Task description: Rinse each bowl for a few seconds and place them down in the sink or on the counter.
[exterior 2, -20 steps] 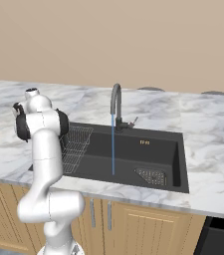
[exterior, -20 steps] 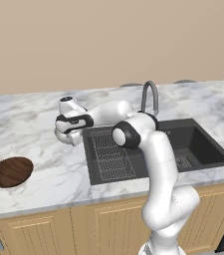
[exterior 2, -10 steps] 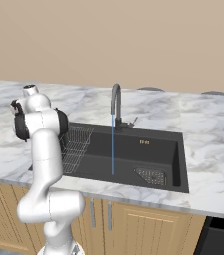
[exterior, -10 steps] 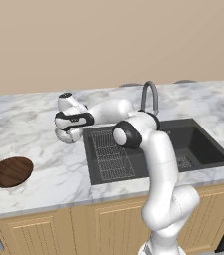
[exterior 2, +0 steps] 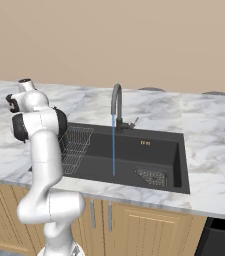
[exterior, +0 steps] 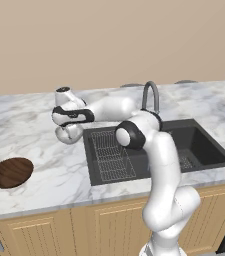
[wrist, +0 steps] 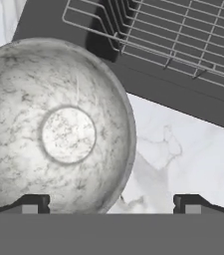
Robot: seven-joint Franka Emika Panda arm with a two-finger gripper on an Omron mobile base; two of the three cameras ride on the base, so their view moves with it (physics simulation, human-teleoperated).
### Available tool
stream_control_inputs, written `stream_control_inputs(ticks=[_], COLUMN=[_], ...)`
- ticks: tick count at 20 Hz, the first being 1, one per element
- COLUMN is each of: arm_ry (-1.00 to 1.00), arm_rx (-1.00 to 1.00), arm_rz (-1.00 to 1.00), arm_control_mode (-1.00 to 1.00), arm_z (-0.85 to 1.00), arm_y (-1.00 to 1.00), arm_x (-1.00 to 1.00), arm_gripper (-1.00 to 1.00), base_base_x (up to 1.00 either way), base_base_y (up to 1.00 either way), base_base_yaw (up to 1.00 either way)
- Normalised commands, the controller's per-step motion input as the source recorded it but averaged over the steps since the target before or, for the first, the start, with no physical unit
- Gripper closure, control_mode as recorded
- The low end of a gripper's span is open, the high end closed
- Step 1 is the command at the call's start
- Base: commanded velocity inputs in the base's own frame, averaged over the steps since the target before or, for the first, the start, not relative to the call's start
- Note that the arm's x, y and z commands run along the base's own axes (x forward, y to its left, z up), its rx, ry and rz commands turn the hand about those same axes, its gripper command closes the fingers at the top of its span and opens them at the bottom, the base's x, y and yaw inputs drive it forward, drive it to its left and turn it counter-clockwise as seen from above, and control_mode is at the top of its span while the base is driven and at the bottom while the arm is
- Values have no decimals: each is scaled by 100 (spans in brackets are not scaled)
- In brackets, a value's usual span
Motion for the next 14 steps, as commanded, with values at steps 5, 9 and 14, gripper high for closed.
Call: stream_control_inputs(ticks=[5,9,14], arm_ry=[4,4,3], arm_rx=[3,0,0], arm_rz=[9,12,13], arm_control_mode=[-100,-100,-100], arm_z=[42,37,26], arm_y=[11,10,10], arm_x=[-23,-30,-30], arm_gripper=[-100,-100,-100], base_base_x=[0,0,0], base_base_y=[0,0,0], base_base_yaw=[0,0,0])
